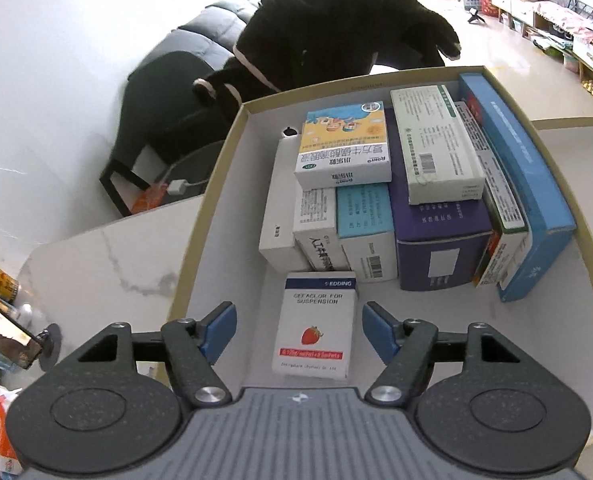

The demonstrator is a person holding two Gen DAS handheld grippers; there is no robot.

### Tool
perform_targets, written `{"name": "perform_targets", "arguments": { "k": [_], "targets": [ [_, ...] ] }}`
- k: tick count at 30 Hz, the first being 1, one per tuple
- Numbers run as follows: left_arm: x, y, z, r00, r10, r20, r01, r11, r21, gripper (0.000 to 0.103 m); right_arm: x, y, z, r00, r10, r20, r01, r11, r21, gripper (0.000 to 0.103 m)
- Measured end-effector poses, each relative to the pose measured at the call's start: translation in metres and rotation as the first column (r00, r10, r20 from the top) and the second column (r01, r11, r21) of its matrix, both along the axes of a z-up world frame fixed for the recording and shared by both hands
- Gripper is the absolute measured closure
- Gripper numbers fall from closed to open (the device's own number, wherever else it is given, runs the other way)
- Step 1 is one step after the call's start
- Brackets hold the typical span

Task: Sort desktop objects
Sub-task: 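Lower the CEFACLOR box into the tan box and open the right gripper, then grasp the other white strawberry-print box on the table with the left gripper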

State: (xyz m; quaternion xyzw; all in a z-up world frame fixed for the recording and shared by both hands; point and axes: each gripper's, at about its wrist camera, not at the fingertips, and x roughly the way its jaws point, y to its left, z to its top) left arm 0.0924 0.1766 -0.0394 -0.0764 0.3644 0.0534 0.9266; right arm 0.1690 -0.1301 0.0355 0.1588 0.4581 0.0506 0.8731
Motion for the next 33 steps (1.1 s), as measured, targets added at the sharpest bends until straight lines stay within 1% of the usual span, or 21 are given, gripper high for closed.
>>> {"name": "perform_targets", "arguments": {
  "k": [4, 9, 13, 16, 20, 22, 28, 30, 33],
  "targets": [
    [0.016, -0.009, -0.003, 1.000, 0.008, 0.003, -0.009, 0.999, 0.050, 0.000, -0.015, -0.002, 0.002, 0.999, 0.014, 0.037, -0.014, 1.000, 0.019, 0.028],
    [0.024, -0.012, -0.005, 1.000, 0.012, 0.011, -0.013, 0.997, 0.078, 0.000, -0.032, 0.001, 0.003, 0.996, 0.036, 0.081, -0.038, 0.999, 0.015, 0.023],
    [0.027, -0.014, -0.005, 1.000, 0.009, 0.015, -0.011, 0.996, 0.093, 0.000, -0.046, 0.003, 0.003, 0.992, 0.054, 0.115, -0.056, 0.998, 0.011, 0.022],
    [0.025, -0.014, -0.005, 1.000, 0.014, 0.024, -0.016, 0.996, 0.084, 0.000, -0.054, 0.005, 0.005, 0.988, 0.065, 0.137, -0.067, 0.998, 0.007, 0.022],
    [0.025, -0.011, -0.006, 0.997, 0.062, 0.043, -0.064, 0.997, 0.037, 0.000, -0.064, 0.009, 0.007, 0.983, 0.079, 0.166, -0.080, 0.997, 0.001, 0.021],
    [0.027, -0.013, -0.005, 0.995, 0.082, 0.060, -0.085, 0.995, 0.043, 0.000, -0.069, 0.011, 0.008, 0.980, 0.086, 0.180, -0.086, 0.996, -0.002, 0.019],
    [0.040, -0.021, -0.006, 0.988, 0.129, 0.081, -0.133, 0.990, 0.044, 0.001, -0.083, 0.017, 0.012, 0.969, 0.106, 0.221, -0.106, 0.994, -0.012, 0.019],
    [0.040, -0.022, -0.004, 0.986, 0.134, 0.097, -0.139, 0.989, 0.046, 0.008, -0.088, 0.019, 0.013, 0.965, 0.112, 0.235, -0.112, 0.994, -0.016, 0.019],
    [0.039, -0.020, -0.007, 0.988, 0.117, 0.098, -0.123, 0.991, 0.053, 0.014, -0.096, 0.022, 0.015, 0.959, 0.122, 0.256, -0.121, 0.992, -0.021, 0.019]
  ]
}}
